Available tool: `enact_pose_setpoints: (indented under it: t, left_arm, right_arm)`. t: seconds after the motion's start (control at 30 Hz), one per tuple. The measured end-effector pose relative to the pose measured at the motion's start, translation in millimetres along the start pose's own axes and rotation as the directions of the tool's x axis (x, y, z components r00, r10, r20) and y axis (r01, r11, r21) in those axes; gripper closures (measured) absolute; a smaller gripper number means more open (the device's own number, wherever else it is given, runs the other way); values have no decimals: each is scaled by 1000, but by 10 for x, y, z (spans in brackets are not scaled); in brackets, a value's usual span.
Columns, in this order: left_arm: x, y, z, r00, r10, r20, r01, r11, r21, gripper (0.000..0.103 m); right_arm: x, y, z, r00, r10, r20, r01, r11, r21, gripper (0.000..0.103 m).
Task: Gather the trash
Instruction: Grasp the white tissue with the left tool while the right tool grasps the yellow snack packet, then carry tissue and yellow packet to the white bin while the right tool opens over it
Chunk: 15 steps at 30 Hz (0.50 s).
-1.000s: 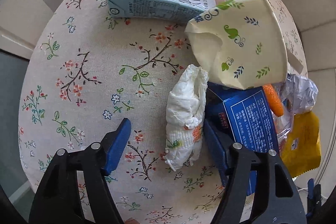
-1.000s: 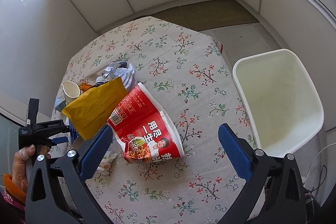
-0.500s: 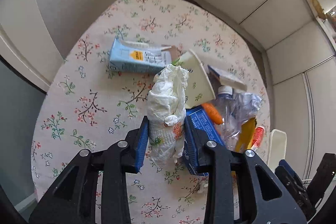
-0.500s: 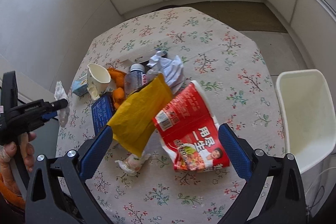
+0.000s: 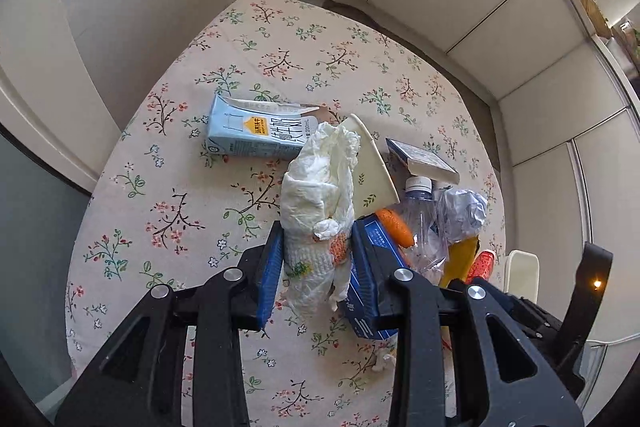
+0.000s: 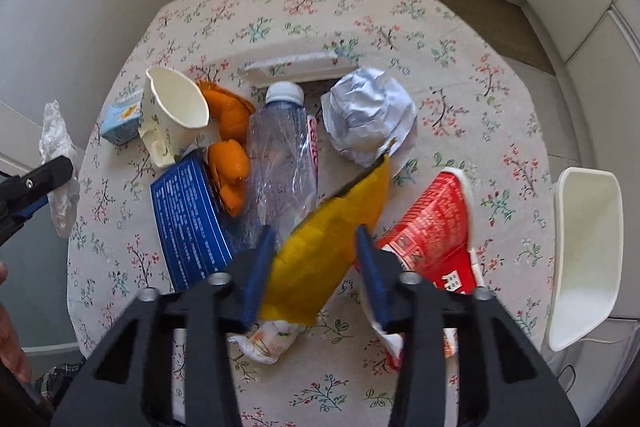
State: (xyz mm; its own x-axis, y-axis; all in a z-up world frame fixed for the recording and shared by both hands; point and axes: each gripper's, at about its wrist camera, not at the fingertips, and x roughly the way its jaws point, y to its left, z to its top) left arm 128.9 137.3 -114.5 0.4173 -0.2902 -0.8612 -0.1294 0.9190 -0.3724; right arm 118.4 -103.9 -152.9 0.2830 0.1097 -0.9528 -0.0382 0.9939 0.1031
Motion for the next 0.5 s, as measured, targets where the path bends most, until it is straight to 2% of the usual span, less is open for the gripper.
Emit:
enact_pose_setpoints:
  t: [0.1, 0.2, 0.37, 0.5]
  left_arm:
    - [-4, 13, 3, 1000, -7, 1, 7, 1000, -4, 71]
    - [-37, 12, 0, 1000, -15, 14, 15, 1000, 0, 71]
    - [-91, -5, 5, 999, -40, 34, 40, 999, 2, 71]
    - [-140, -77, -2, 997, -62, 50, 61, 998, 10, 71]
  right_arm:
    - [45, -28, -54, 1000, 29, 11, -30, 1000, 7, 96]
    - [-12, -51, -82, 997, 73, 39, -73, 997, 15, 102]
    - [-217, -127, -107, 984, 149, 96, -153, 988, 35, 102]
    - [-406, -179, -118, 974, 178, 141, -185, 982, 37, 103]
